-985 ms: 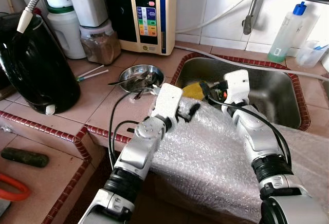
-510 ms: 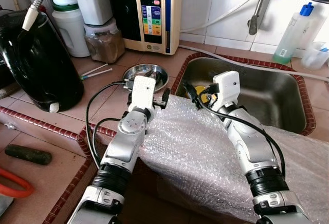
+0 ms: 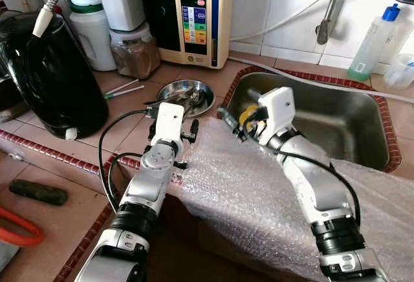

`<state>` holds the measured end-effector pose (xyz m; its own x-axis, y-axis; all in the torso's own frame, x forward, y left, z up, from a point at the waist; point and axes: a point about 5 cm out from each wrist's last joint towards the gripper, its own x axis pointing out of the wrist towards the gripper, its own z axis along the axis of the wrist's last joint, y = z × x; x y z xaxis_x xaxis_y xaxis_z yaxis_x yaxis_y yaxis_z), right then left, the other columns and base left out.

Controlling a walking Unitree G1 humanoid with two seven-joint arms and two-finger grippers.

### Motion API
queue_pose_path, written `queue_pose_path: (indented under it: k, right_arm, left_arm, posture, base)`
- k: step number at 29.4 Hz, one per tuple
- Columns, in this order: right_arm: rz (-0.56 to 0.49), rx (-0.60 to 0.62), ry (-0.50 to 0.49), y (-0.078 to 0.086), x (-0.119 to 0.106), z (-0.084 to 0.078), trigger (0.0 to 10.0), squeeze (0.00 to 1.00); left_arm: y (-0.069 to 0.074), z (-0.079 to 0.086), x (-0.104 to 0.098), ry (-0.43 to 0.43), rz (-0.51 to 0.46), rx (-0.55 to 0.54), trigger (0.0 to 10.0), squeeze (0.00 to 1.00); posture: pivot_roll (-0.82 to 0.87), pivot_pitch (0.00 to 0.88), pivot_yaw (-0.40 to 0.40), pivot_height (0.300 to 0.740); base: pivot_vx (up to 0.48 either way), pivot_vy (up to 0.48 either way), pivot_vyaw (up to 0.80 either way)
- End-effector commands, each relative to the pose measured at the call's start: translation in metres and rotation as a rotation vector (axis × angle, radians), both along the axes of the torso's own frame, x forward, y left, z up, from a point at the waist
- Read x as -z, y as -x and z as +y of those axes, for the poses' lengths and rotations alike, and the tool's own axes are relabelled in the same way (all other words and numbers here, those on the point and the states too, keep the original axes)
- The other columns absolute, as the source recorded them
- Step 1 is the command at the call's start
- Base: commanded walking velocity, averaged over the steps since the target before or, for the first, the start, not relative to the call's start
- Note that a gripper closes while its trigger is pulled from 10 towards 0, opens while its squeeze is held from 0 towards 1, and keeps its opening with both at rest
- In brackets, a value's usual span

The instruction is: Kitchen organization

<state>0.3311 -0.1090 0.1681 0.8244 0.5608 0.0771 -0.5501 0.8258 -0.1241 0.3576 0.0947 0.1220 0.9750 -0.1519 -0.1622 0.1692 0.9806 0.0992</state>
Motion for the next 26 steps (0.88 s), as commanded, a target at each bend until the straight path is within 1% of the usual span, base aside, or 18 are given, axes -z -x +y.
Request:
queue_pose_path:
  k: [1,4,6,10,11,14,16,17,18,19,20,21,22,23,24,26]
  right_arm:
    - [-0.022,-0.006,0.01,0.001,-0.007,-0.001,10.0,0.0]
    - [-0.029,-0.008,0.016,0.003,-0.009,-0.002,10.0,0.0]
    - [-0.063,0.029,0.017,0.004,-0.014,-0.008,10.0,0.0]
    - [-0.08,0.014,-0.008,0.007,-0.02,-0.007,10.0,0.0]
    - [-0.076,-0.028,0.008,0.01,-0.021,-0.003,10.0,0.0]
    - [-0.076,-0.041,0.028,0.01,-0.02,-0.003,10.0,0.0]
    - [-0.054,-0.073,0.084,0.014,-0.016,-0.004,10.0,0.0]
    - [-0.054,-0.073,0.084,0.014,-0.016,-0.004,10.0,0.0]
    - [-0.038,-0.081,0.1,0.016,-0.013,-0.007,10.0,0.0]
    - [-0.032,-0.084,0.105,0.017,-0.012,-0.007,10.0,0.0]
    - [-0.022,-0.084,0.114,0.018,-0.011,-0.009,10.0,0.0]
    - [-0.021,-0.083,0.116,0.018,-0.011,-0.01,10.0,0.0]
    - [-0.014,-0.09,0.125,0.019,-0.01,-0.01,10.0,0.0]
    - [-0.009,-0.095,0.13,0.02,-0.01,-0.011,10.0,0.0]
    - [-0.003,-0.107,0.136,0.022,-0.009,-0.011,10.0,0.0]
    - [0.005,-0.131,0.147,0.025,-0.007,-0.01,10.0,0.0]
  left_arm:
    - [-0.003,0.0,-0.004,0.002,-0.013,0.001,10.0,0.0]
    - [-0.005,0.0,-0.003,0.01,-0.008,0.006,10.0,0.0]
    - [-0.008,0.0,-0.004,0.027,-0.008,0.003,10.0,0.0]
    - [-0.01,0.0,-0.003,0.028,0.0,0.003,10.0,0.0]
    - [-0.01,-0.001,-0.001,0.027,0.01,0.007,10.0,0.0]
    - [-0.011,-0.001,-0.001,0.026,0.011,0.009,10.0,0.0]
    - [-0.012,-0.002,0.001,0.033,0.018,0.013,10.0,0.0]
    - [-0.012,-0.002,0.001,0.033,0.018,0.013,10.0,0.0]
    - [-0.012,-0.002,0.001,0.037,0.022,0.015,8.9,0.0]
    - [-0.013,-0.002,0.002,0.039,0.023,0.016,8.9,0.0]
    - [-0.013,-0.002,0.002,0.045,0.029,0.019,5.9,0.0]
    - [-0.013,-0.002,0.003,0.046,0.031,0.02,5.9,0.0]
    - [-0.013,-0.002,0.003,0.045,0.035,0.022,4.5,0.0]
    - [-0.013,-0.002,0.004,0.043,0.038,0.024,4.5,0.0]
    - [-0.013,-0.003,0.005,0.044,0.042,0.026,4.2,0.0]
    - [-0.013,-0.003,0.006,0.045,0.048,0.03,4.3,0.0]
  posture:
    - [-0.04,0.0,0.048,0.74]
    - [-0.05,0.0,0.051,0.74]
    - [-0.05,0.0,0.052,0.74]
    - [-0.04,0.0,0.051,0.74]
    - [-0.05,0.0,0.052,0.74]
    - [-0.05,0.0,0.052,0.74]
    - [-0.05,0.0,0.052,0.74]
    - [-0.05,0.0,0.052,0.74]
    - [-0.05,0.0,0.052,0.74]
    - [-0.05,0.0,0.052,0.74]
    - [-0.05,0.0,0.052,0.74]
    - [-0.05,0.0,0.052,0.74]
    - [-0.06,0.0,0.052,0.74]
    - [-0.06,0.0,0.052,0.74]
    - [-0.06,0.0,0.053,0.74]
    - [-0.06,0.0,0.056,0.74]
  base:
    - [0.0,0.0,0.0]
    - [0.0,0.0,0.0]
    - [0.0,0.0,0.0]
    - [0.0,0.0,0.0]
    - [0.0,0.0,0.0]
    - [0.0,0.0,0.0]
    - [0.0,0.0,0.0]
    - [0.0,0.0,0.0]
    - [0.0,0.0,0.0]
    - [0.0,0.0,0.0]
    - [0.0,0.0,0.0]
    - [0.0,0.0,0.0]
    - [0.0,0.0,0.0]
    - [0.0,0.0,0.0]
    - [0.0,0.0,0.0]
    - [0.0,0.0,0.0]
